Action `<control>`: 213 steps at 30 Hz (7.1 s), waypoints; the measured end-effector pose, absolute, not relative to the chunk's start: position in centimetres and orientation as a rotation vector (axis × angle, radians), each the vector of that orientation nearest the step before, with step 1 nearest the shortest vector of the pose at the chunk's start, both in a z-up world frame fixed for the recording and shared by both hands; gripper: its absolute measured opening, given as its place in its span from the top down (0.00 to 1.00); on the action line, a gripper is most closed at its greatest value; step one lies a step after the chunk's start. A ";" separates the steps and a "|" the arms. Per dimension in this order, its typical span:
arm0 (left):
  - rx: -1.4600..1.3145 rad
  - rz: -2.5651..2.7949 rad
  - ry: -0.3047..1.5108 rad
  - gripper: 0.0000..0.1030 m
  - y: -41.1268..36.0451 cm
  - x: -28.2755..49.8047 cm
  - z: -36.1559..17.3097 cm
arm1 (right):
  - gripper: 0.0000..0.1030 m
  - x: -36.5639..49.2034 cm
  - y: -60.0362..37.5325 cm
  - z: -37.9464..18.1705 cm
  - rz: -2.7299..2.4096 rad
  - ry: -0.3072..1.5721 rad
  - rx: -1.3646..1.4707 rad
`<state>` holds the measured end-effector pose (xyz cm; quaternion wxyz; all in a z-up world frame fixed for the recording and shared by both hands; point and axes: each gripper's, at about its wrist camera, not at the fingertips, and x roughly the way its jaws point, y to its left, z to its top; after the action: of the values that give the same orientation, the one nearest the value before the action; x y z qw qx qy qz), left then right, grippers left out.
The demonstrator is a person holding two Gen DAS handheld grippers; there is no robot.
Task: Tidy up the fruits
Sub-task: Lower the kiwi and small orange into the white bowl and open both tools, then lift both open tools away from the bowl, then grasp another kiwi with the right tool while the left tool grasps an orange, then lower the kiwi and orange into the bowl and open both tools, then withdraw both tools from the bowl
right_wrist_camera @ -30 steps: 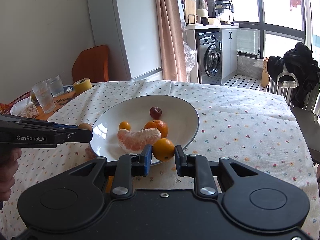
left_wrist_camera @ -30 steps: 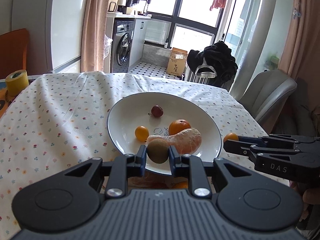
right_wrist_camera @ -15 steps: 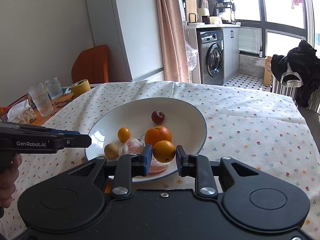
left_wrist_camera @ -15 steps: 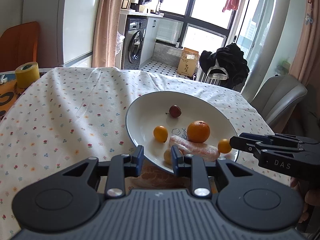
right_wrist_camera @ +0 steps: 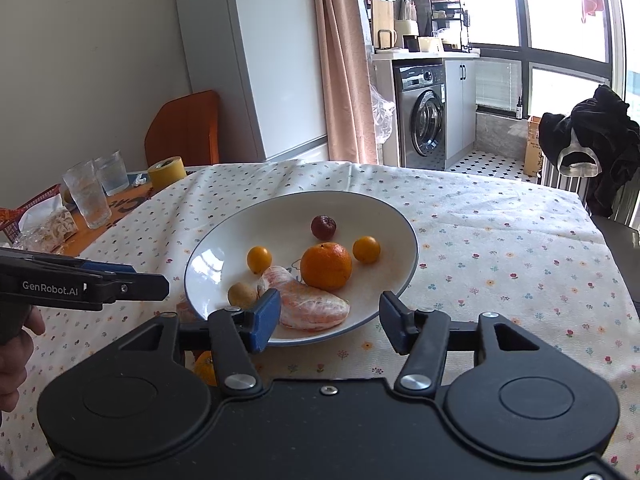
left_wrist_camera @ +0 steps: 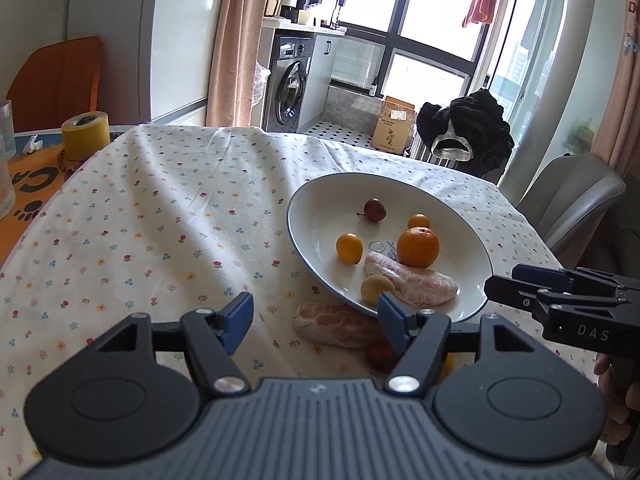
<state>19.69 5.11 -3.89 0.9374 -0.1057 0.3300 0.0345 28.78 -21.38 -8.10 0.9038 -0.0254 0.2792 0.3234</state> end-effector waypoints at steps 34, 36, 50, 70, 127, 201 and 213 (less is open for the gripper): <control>-0.214 0.120 0.703 0.15 4.4 14.6 -5.0 | 0.11 24.5 -22.0 -8.5 0.729 0.619 -0.017; -0.217 0.118 0.703 0.15 4.4 14.4 -5.2 | 0.11 24.1 -21.9 -8.7 0.733 0.624 -0.020; -0.232 0.116 0.717 0.15 5.6 13.4 -5.9 | 0.24 22.5 -19.5 -10.0 0.737 0.692 -0.083; -0.220 0.064 0.723 0.15 4.8 14.5 -6.1 | 0.76 22.4 -17.5 -11.0 0.813 0.743 -0.097; -0.109 -0.126 0.691 0.67 -2.5 19.1 -4.2 | 0.76 25.6 -24.1 -9.4 0.686 0.650 -0.002; -0.153 0.092 0.681 0.20 4.4 18.9 -3.9 | 0.40 26.7 -22.2 -7.5 0.693 0.599 0.003; -0.159 0.121 0.704 0.14 5.4 17.1 -4.6 | 0.40 24.8 -20.3 -8.2 0.740 0.624 -0.017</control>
<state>17.14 5.38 -4.56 0.9339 -0.0775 0.3440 0.0592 24.81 -20.33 -8.16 0.8850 -0.0082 0.3002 0.3558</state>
